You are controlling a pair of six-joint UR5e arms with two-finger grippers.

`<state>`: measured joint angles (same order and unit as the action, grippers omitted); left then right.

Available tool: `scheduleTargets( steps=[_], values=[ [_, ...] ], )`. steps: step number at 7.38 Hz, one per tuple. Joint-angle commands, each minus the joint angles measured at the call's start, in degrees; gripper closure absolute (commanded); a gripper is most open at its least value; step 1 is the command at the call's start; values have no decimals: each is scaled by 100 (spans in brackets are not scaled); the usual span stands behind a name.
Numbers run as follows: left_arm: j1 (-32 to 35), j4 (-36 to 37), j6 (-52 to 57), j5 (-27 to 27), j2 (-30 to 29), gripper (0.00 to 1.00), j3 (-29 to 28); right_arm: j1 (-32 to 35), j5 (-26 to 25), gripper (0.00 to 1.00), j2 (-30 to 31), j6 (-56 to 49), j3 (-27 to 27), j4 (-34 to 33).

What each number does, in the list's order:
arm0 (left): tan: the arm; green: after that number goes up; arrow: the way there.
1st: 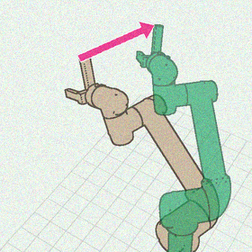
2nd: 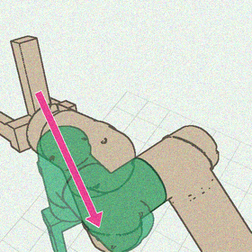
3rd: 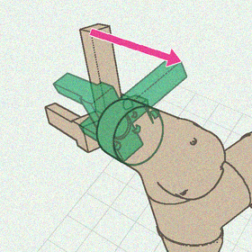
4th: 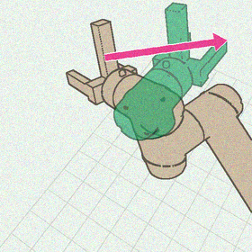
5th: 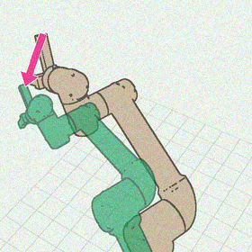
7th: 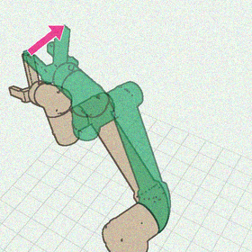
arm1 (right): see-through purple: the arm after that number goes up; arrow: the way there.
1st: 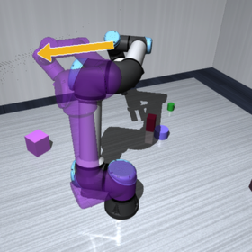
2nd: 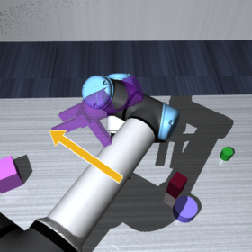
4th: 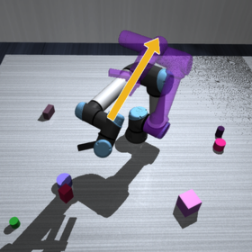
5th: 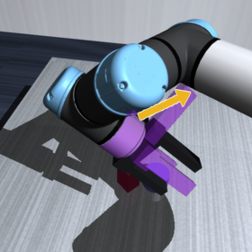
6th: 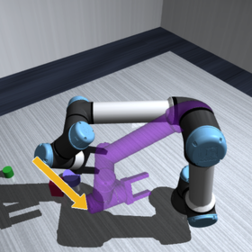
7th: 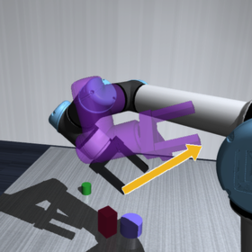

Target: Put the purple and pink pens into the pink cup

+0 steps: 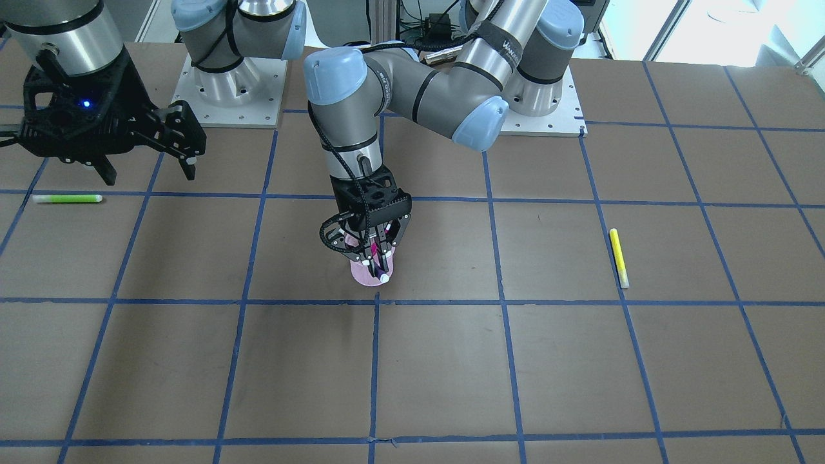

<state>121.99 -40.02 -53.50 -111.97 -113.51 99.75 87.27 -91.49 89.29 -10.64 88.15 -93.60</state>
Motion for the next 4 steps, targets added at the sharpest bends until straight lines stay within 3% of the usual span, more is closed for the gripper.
scheduleTargets(
  steps=[1, 3, 4],
  values=[
    [105, 3, 15, -9, -110, 70, 0, -8, 0, 0, 0, 0, 0, 0],
    [124, 3, 32, 0, -189, 13, -8, -8, 0, 0, 0, 9, 0, 9],
    [141, 3, 85, 0, -172, 0, -8, -8, 0, 0, 0, 9, 0, 0]
  ],
)
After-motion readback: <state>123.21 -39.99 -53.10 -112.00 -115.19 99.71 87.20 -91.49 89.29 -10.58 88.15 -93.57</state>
